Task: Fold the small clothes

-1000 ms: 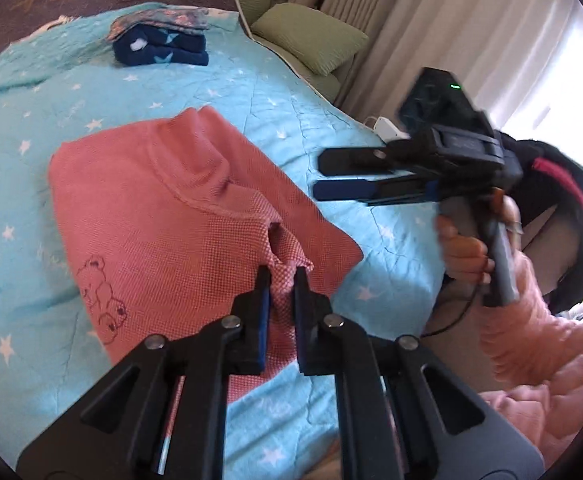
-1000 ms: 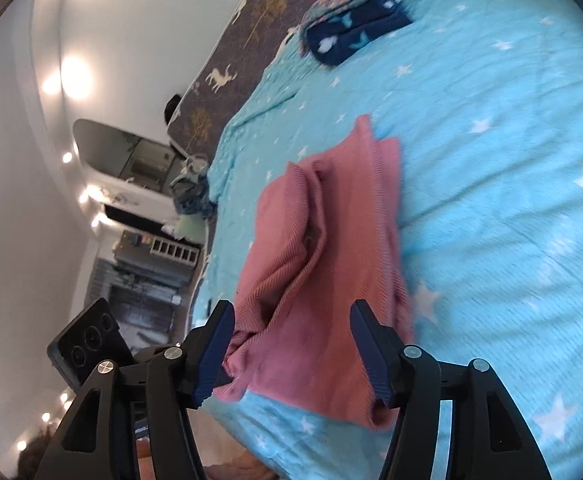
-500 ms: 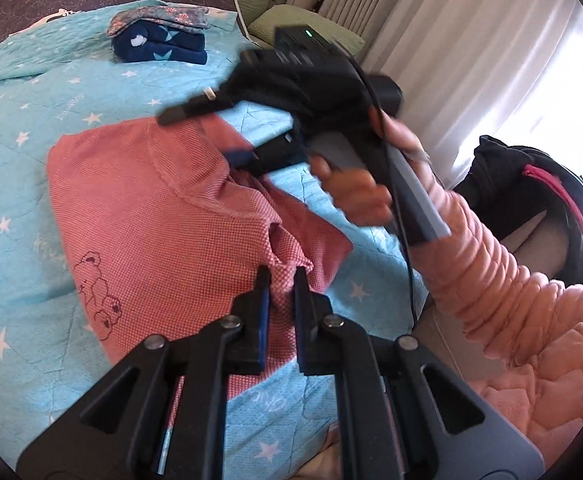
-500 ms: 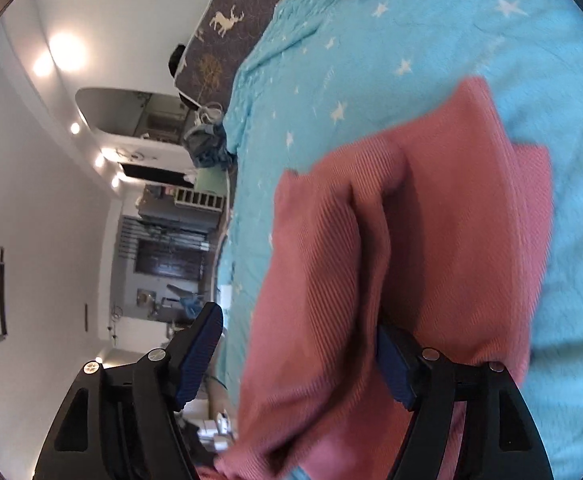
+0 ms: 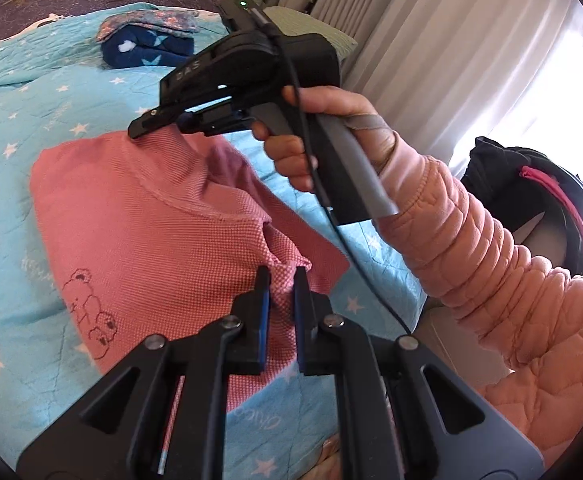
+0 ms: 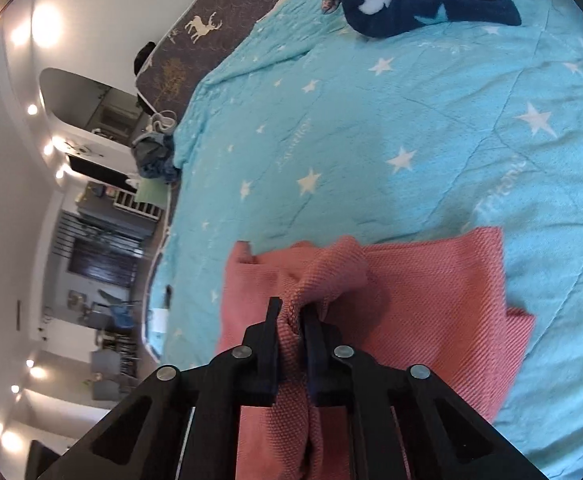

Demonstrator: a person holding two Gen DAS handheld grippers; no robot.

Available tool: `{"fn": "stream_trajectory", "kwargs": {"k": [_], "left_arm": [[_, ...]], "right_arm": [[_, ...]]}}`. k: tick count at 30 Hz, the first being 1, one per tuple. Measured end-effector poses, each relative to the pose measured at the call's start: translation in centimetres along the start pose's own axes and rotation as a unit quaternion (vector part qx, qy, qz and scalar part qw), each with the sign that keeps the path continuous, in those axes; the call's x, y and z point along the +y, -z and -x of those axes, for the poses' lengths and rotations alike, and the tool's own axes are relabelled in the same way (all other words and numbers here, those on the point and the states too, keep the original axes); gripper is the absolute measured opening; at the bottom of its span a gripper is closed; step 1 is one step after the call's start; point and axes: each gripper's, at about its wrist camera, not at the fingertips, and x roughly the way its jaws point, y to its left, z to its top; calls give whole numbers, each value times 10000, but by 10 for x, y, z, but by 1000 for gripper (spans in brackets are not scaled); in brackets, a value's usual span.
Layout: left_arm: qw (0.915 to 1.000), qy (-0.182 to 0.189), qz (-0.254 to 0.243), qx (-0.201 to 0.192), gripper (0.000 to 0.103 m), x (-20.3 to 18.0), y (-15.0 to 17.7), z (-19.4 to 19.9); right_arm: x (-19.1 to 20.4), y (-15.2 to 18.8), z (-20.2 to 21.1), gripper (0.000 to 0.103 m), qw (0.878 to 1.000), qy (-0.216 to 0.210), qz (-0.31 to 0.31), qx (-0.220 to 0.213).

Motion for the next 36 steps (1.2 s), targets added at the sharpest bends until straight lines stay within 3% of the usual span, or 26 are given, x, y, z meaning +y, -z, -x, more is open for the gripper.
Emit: {"fn": "stream_trajectory", "kwargs": {"k": [9, 18, 27, 31, 36], "left_arm": [[9988, 229, -426, 76, 11, -27, -17, -18], [9968, 312, -433, 603, 11, -35, -22, -69], [9963, 320, -643, 482, 11, -44, -23, -59], [9968, 556, -290, 497, 11, -30, -24, -58], [9968, 646, -256, 399, 11, -24, -26, -49]], "right_arm": [[11, 1, 57, 7, 9943, 229, 670, -794], [-25, 8, 60, 7, 9955, 359, 312, -817], [-40, 17, 86, 9, 9934, 419, 284, -1031], [-55, 47, 106, 10, 9914, 717, 317, -1043], [-83, 126, 143, 10, 9907, 732, 74, -1148]]}}
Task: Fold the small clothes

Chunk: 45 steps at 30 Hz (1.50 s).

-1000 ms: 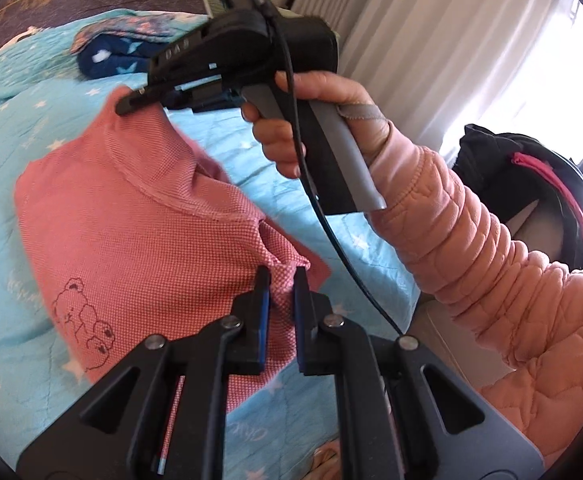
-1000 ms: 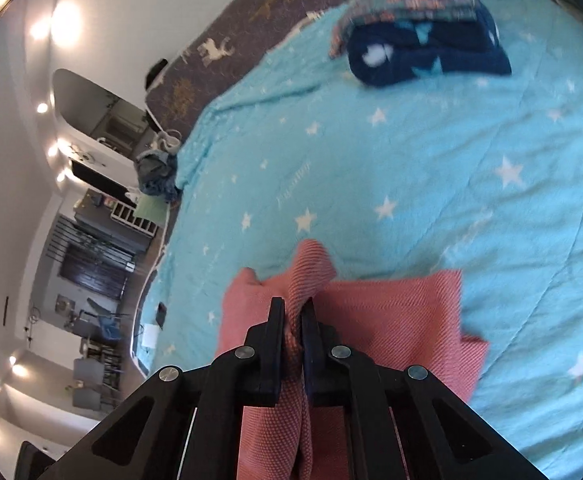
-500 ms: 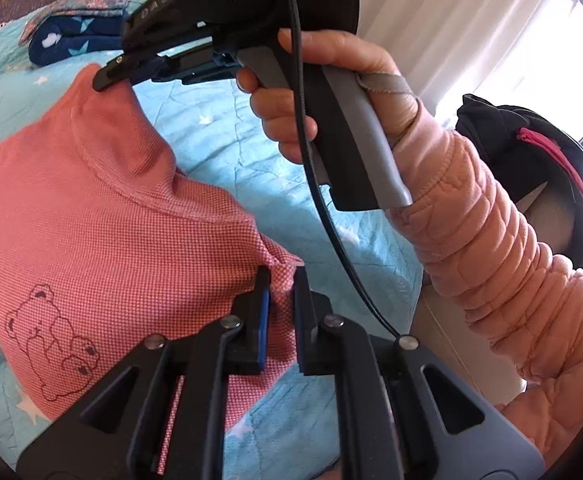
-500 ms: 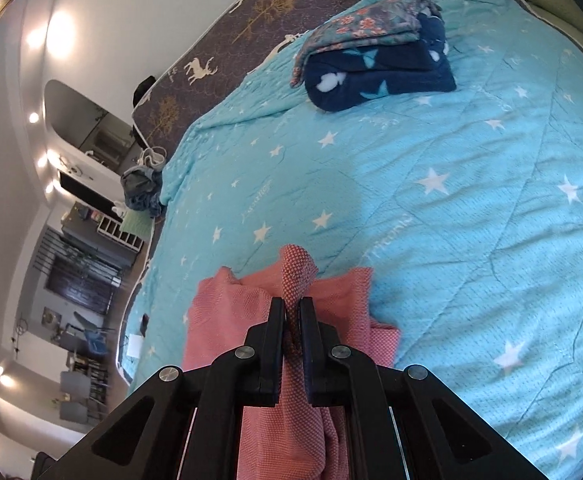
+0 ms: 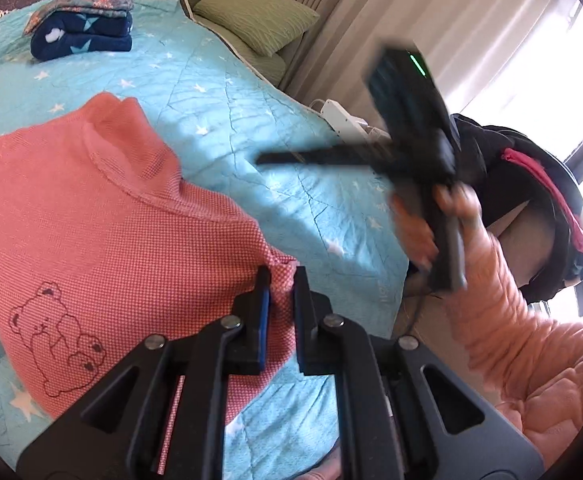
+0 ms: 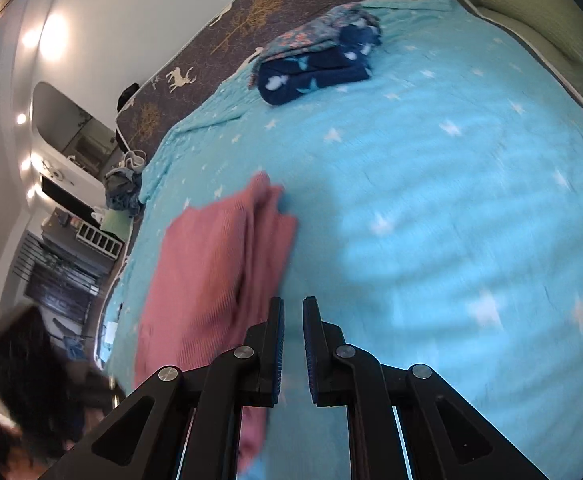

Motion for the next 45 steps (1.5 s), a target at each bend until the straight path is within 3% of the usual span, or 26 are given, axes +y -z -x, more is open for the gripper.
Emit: {"fn": "stream_trajectory", "kwargs": {"k": [6, 7, 9, 12, 14, 15, 16, 17, 18, 24, 29, 34, 37, 39, 42, 45], "left_arm": [[9994, 178, 246, -162, 11, 4, -4, 11], [9992, 185, 292, -218, 11, 6, -5, 14], [9989, 147, 320, -318, 11, 5, -7, 19], [9987, -8, 221, -468, 11, -4, -8, 29], [9985, -77, 157, -510, 11, -11, -10, 32], [9985, -99, 134, -520, 11, -11, -11, 32], [9985, -135, 105, -525, 11, -14, -13, 31], [9985, -157, 83, -518, 11, -16, -15, 29], [9986, -161, 73, -508, 11, -15, -15, 29], [9998, -20, -209, -34, 11, -28, -10, -4], [9989, -196, -264, 328, 12, -29, -2, -36], [9996, -3, 101, 266, 15, -19, 6, -29], [9999, 17, -113, 93, 29, -27, 10, -9], [9995, -146, -255, -123, 43, -31, 13, 7], [9978, -529, -152, -368, 47, -18, 20, 28], [9924, -1117, 371, -363, 47, 16, 34, 31]], "right_arm": [[16, 79, 27, 15, 9996, -241, 139, -37], [23, 85, 26, 19, 9994, -246, 245, -27], [34, 90, 20, 49, 9989, -269, 385, -25], [50, 85, 6, 56, 9976, -192, 670, 0], [58, 76, -10, 56, 9963, -95, 854, 78], [58, 74, -15, 48, 9961, -42, 878, 118], [58, 71, -22, 31, 9965, 42, 805, 198], [54, 70, -29, 5, 9972, -28, 648, 367], [51, 71, -29, 2, 9979, -117, 532, 353], [18, 91, 0, 2, 9997, -190, -18, 147], [2, 98, 12, 6, 9988, -234, -424, 26], [-6, 88, 43, 10, 9964, -303, -624, -484], [6, 79, 47, 11, 9963, -432, -459, -576], [15, 74, 46, 11, 9961, -585, -271, -595], [40, 61, 35, 11, 9950, -840, 96, -538], [62, 57, 14, 11, 9943, -917, 420, -336]]}}
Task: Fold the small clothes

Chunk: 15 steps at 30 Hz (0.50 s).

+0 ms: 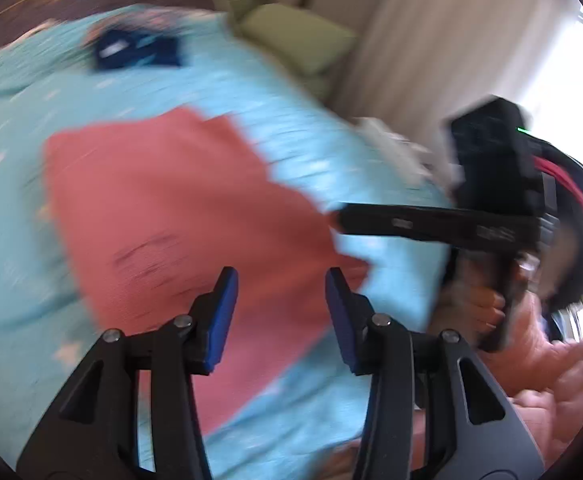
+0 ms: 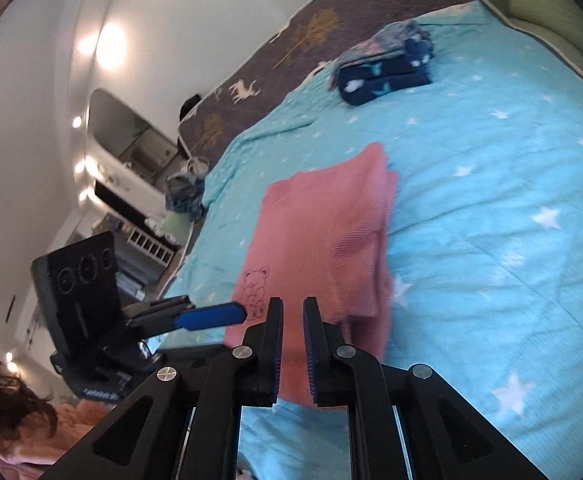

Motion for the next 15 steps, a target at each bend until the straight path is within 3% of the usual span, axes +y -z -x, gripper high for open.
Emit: {"fn": "stream_trajectory", "kwargs": {"k": [2, 4, 7, 10, 13, 15], "left_arm": [[9987, -441, 259, 82, 47, 23, 12, -8], [9977, -289, 603, 135, 43, 41, 24, -12], [9973, -133, 717, 5, 43, 42, 25, -3], [9989, -226, 394, -104, 44, 31, 8, 8], [9983, -395, -165, -395, 49, 18, -28, 15], [9969, -330, -472, -535, 62, 11, -65, 10]], "right_arm": [[-2, 6, -16, 11, 9988, 364, 94, 317], [-12, 19, -32, 6, 9911, 1155, 121, 655], [-30, 30, -25, 3, 9949, 734, -429, 534], [-24, 24, -9, 9, 9945, 916, -364, 352], [-14, 12, 6, 12, 9952, 958, -188, 47], [-10, 5, 10, 24, 9950, 962, -208, -147]]}}
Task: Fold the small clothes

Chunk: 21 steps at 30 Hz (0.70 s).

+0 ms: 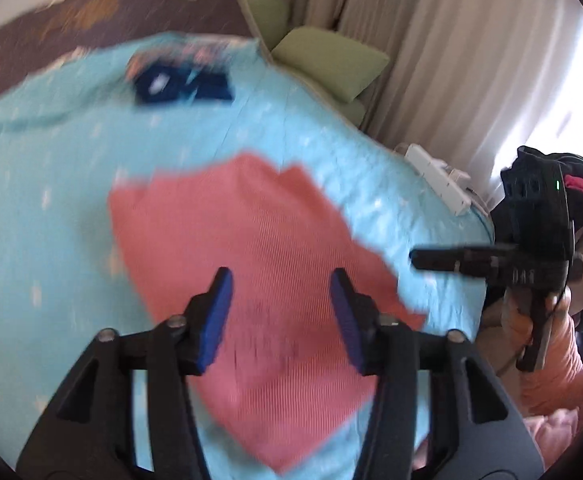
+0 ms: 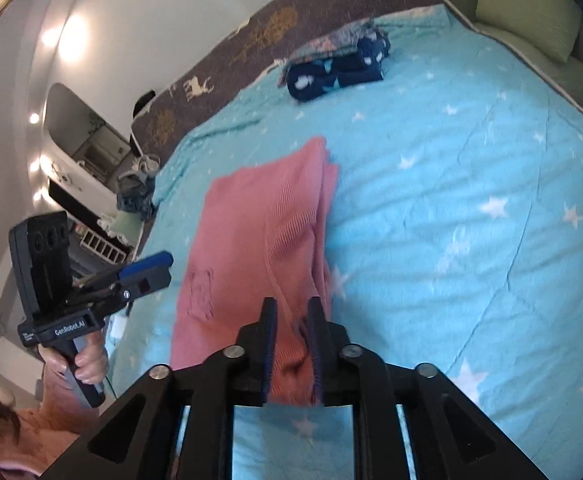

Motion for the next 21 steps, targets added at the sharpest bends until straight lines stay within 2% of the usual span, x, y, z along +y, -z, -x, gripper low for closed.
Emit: {"fn": "stream_trajectory", "kwargs": {"k": [3, 6, 8, 11, 13, 14, 15, 16, 17, 18, 20, 21], "left_arm": [[10000, 70, -14, -11, 67, 3, -38, -26], [9991, 287, 61, 313, 67, 4, -74, -74], [9978, 370, -76, 553, 67, -2, -78, -96], [9925, 119, -387, 1151, 67, -7, -80, -143], [9878, 108, -423, 1494, 40, -10, -70, -159], [9865, 85, -476, 1566, 17, -12, -68, -164], [9867, 90, -497, 1542, 10, -11, -67, -164], [9884, 82, -521, 1424, 8, -11, -69, -161], [9894, 72, -530, 1350, 7, -11, -72, -158], [9918, 20, -502, 1179, 6, -9, -78, -152], [9946, -27, -349, 981, 5, 1, -90, -148], [9951, -91, -273, 943, 1, 6, -95, -151]], "right_arm": [[11, -7, -9, 33, 9998, -28, -113, -138], [11, -10, -26, 39, 9998, 99, -134, -64], [13, -10, -37, 39, 9997, 189, -161, -1], [4, -11, -44, 39, 9992, 167, -342, 73], [-5, -9, -47, 39, 9986, 85, -494, 140], [-7, -9, -48, 39, 9984, 33, -553, 148], [-10, -9, -49, 39, 9980, -50, -618, 131], [-11, -8, -50, 37, 9978, -122, -646, 104], [-12, -8, -50, 13, 9977, -187, -644, 46], [-12, -9, -49, 6, 9979, -219, -611, 9], [-12, -8, -49, 6, 9981, -210, -572, -1], [-13, -6, -50, 5, 9979, -202, -620, 42]]}}
